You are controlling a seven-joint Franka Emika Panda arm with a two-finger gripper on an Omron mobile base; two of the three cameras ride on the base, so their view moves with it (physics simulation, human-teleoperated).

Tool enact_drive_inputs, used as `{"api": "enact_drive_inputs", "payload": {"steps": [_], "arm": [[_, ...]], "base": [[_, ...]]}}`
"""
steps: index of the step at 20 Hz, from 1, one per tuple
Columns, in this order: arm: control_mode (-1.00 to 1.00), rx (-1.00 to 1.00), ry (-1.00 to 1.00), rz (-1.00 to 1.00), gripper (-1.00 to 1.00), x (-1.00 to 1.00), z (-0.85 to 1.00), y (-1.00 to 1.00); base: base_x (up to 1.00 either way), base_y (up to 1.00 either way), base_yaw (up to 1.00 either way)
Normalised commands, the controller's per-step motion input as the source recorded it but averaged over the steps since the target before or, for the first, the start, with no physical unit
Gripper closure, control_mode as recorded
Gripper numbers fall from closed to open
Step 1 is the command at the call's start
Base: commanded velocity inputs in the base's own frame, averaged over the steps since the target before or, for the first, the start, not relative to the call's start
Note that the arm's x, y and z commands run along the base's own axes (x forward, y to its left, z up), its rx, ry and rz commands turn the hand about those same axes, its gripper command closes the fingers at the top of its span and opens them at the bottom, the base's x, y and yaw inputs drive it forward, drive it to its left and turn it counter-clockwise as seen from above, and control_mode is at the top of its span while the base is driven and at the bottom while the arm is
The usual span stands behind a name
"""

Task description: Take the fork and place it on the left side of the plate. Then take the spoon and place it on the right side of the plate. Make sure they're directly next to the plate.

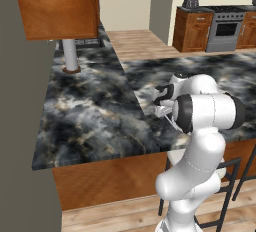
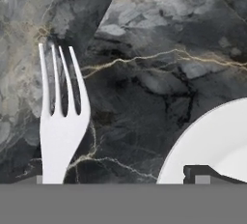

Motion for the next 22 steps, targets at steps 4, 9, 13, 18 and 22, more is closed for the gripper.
{"api": "enact_drive_inputs", "payload": {"steps": [4, 9, 13, 18, 22], "arm": [[-1.0, 0.0, -0.03, 0.0, -1.0, -0.08, -0.31, -0.1], [-1.0, 0.0, -0.12, 0.01, -1.0, 0.17, -0.31, 0.0], [-1.0, 0.0, -0.06, 0.21, -1.0, 0.23, 0.0, 0.01], [-1.0, 0.0, -0.1, 0.29, -1.0, 0.26, -0.03, 0.0], [-1.0, 0.0, -0.21, 0.29, -1.0, 0.21, -0.1, 0.0]], "base": [[0.0, 0.0, 0.0], [0.0, 0.0, 0.0], [0.0, 0.0, 0.0], [0.0, 0.0, 0.0], [0.0, 0.0, 0.0]]}}
